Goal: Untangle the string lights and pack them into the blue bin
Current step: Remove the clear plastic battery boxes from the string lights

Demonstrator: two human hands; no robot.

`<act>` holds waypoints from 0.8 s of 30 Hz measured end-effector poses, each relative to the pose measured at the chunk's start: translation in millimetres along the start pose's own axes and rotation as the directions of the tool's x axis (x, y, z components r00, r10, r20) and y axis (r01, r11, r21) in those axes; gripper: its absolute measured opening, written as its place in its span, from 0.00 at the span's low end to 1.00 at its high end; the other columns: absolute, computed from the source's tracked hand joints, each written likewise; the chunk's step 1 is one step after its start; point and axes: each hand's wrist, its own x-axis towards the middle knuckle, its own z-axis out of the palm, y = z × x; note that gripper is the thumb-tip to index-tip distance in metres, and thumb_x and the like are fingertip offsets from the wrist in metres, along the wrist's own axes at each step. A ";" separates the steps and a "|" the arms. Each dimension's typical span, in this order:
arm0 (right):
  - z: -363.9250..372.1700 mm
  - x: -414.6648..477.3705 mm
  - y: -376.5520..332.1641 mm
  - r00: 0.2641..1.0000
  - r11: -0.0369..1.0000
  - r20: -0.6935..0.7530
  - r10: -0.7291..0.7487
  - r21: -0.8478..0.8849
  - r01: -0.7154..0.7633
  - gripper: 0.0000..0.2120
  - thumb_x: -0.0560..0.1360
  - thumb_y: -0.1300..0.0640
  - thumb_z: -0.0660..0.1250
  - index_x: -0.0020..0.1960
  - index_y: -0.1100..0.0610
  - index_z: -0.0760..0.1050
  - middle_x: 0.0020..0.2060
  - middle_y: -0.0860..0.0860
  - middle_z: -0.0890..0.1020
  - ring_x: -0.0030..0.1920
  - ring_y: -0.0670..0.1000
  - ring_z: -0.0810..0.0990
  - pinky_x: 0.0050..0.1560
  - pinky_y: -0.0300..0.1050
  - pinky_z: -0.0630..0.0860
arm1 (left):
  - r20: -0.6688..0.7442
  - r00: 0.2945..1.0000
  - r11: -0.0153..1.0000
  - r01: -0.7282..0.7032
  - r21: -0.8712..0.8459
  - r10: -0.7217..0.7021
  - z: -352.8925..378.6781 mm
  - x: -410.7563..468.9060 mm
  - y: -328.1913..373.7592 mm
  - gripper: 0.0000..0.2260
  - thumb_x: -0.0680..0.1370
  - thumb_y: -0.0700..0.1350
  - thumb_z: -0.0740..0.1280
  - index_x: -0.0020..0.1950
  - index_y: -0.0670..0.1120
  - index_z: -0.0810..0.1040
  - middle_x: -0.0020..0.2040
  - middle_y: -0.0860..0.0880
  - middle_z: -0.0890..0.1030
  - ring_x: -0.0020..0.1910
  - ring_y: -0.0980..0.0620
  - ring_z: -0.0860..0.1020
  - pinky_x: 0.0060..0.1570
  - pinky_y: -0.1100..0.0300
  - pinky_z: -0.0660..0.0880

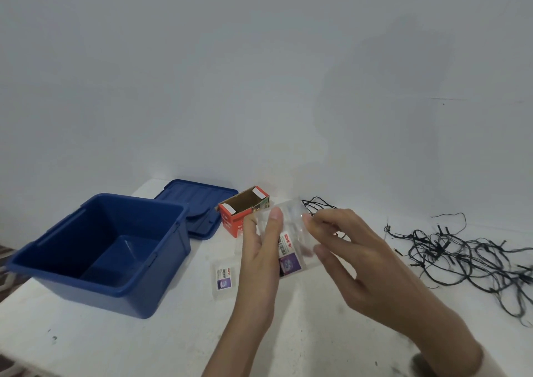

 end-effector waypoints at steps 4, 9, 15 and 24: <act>-0.6 -0.2 -9.6 0.991 0.974 -0.035 0.125 0.195 -0.116 0.19 0.80 0.53 0.53 0.66 0.57 0.73 0.59 0.43 0.73 0.59 0.42 0.72 0.60 0.31 0.65 | 0.024 1.000 1.000 0.011 -0.027 -0.011 0.5 0.3 1.0 0.16 0.75 0.56 0.59 0.62 0.58 0.70 0.50 0.57 0.83 0.47 0.57 0.83 0.39 0.62 0.79; 4.3 -1.1 -26.6 0.934 0.854 -0.073 0.349 0.436 -0.284 0.20 0.77 0.45 0.54 0.69 0.39 0.65 0.55 0.34 0.77 0.57 0.40 0.76 0.55 0.26 0.67 | 0.022 1.000 0.999 -0.013 -0.044 0.014 1.6 3.1 4.6 0.21 0.69 0.59 0.61 0.60 0.57 0.71 0.53 0.55 0.82 0.50 0.56 0.82 0.43 0.61 0.81; 16.5 1.1 -27.8 0.866 0.582 -0.041 0.499 0.756 -0.299 0.16 0.75 0.50 0.61 0.60 0.48 0.78 0.53 0.44 0.79 0.59 0.44 0.76 0.54 0.30 0.70 | 0.027 0.999 0.999 -0.028 -0.040 0.029 4.4 1.1 5.7 0.21 0.70 0.58 0.61 0.62 0.55 0.71 0.53 0.52 0.82 0.48 0.56 0.82 0.38 0.63 0.79; 22.8 -1.1 -29.5 0.891 0.768 -0.009 0.454 0.512 -0.386 0.28 0.68 0.43 0.66 0.68 0.46 0.69 0.55 0.45 0.73 0.58 0.40 0.72 0.55 0.25 0.65 | 0.026 0.998 0.997 0.064 -0.032 -0.064 5.3 1.2 -3.4 0.24 0.74 0.64 0.59 0.69 0.60 0.63 0.60 0.50 0.80 0.53 0.51 0.81 0.48 0.57 0.80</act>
